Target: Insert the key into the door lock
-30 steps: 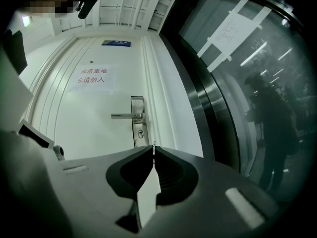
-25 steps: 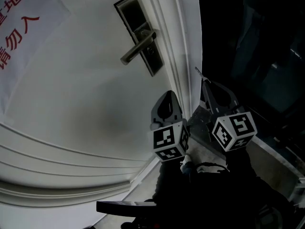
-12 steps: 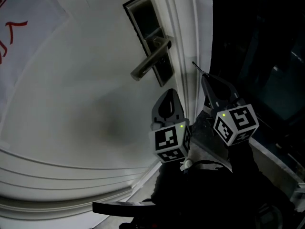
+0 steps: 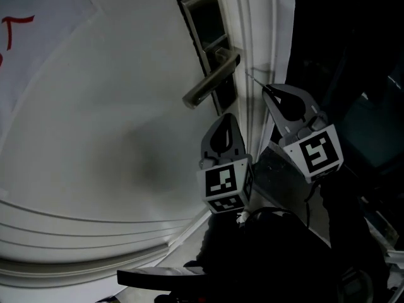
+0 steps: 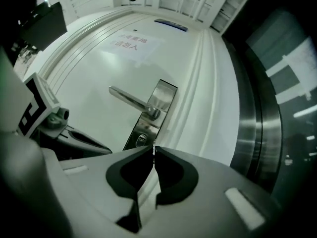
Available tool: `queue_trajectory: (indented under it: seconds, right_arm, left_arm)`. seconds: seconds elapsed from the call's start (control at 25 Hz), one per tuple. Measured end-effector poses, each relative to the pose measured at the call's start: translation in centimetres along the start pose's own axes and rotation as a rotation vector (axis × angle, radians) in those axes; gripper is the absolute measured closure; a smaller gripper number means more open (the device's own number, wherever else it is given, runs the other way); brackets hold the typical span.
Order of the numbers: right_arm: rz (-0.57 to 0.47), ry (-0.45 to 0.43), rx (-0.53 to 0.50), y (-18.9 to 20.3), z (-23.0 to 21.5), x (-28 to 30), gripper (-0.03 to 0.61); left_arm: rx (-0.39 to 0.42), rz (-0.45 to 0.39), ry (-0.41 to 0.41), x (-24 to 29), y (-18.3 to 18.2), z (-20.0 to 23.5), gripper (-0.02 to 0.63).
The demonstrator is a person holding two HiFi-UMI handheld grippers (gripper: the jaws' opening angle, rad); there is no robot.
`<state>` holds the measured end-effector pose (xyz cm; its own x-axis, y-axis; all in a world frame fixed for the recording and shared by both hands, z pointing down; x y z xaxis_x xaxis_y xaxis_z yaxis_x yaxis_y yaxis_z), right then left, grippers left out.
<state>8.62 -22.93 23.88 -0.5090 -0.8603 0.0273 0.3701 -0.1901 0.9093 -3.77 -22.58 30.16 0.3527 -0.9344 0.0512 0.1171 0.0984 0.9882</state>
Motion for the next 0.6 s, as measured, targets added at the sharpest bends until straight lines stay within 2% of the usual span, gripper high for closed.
queue_trajectory:
  seconds: [0.24,0.4,0.48,0.6]
  right_arm:
    - [0.031,-0.047,-0.419,-0.5,1.0,1.3,0.566]
    - [0.027,-0.055,-0.68,-0.6,2.3,1.9,0.566]
    - [0.025,-0.056,-0.764,-0.5,2.6,2.2,0.566]
    - [0.019,-0.051,-0.834,-0.6,2.9,2.5,0.566]
  left_arm:
    - [-0.014,0.008,-0.05,0.0,0.0,0.3,0.612]
    - [-0.029,0.027,-0.048,0.0,0.3,0.3,0.612]
    - [-0.042,0.046,-0.052,0.1,0.6,0.4,0.612]
    - [-0.04,0.033,-0.064,0.2,0.6,0.6,0.612]
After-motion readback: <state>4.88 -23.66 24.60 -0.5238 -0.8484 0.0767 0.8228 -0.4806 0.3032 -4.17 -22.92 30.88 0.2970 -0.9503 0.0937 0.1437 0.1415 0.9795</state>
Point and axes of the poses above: the fingertips, and each gripper's own axes: x forward along the fingers, z to its left, y out of its underside, the point moved 5 cm from there along -x, backward along the fingers, and after that the axes turned 4 degrees about z, right-handed, at the moved point
